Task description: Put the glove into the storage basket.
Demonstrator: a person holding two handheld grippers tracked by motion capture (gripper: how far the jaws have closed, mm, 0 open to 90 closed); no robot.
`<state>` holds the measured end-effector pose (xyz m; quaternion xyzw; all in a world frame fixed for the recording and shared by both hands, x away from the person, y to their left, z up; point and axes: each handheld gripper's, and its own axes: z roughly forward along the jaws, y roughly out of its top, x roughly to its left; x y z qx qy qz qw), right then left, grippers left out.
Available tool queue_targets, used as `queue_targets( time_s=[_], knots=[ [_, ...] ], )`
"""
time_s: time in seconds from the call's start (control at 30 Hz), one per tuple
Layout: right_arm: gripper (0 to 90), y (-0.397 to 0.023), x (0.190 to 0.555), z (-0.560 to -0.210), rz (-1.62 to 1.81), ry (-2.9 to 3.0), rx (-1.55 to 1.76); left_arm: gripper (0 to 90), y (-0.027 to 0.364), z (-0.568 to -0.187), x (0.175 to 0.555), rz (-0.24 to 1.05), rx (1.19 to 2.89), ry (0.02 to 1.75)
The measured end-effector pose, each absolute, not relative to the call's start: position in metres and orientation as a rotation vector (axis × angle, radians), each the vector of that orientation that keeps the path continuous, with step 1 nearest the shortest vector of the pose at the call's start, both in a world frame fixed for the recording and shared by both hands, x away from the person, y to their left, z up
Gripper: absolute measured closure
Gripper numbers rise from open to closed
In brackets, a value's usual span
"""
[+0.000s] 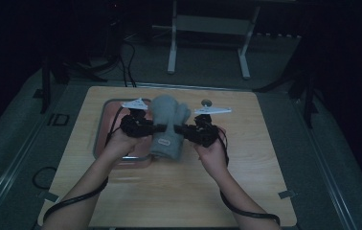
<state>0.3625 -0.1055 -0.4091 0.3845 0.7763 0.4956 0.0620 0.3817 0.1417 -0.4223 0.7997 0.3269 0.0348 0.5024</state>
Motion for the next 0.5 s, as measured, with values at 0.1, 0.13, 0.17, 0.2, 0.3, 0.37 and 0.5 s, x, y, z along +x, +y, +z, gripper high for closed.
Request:
queue_targets(
  time_s=[0.1,0.13,0.17,0.2,0.3,0.37,0.5],
  knots=[
    [80.8,-0.098,0.365,-0.408,1.502,2.356,1.153,79.1,0.146,-0.422,0.382,0.089,1.929,0.798],
    [80.8,-0.086,0.369,-0.407,1.510,2.369,1.146,79.1,0.162,-0.420,0.382,0.100,1.923,0.827],
    [80.8,-0.081,0.370,-0.406,1.513,2.377,1.145,79.1,0.162,-0.420,0.382,0.100,1.923,0.827],
    [80.8,-0.077,0.372,-0.405,1.520,2.380,1.145,79.1,0.166,-0.419,0.382,0.107,1.921,0.835],
    [80.8,-0.067,0.375,-0.404,1.526,2.392,1.133,79.1,0.176,-0.417,0.382,0.118,1.918,0.851],
    [80.8,-0.058,0.377,-0.403,1.531,2.403,1.115,79.1,0.188,-0.413,0.381,0.133,1.920,0.869],
    [80.8,-0.035,0.383,-0.401,1.539,2.427,1.086,79.1,0.206,-0.411,0.379,0.154,1.919,0.901]
  ],
)
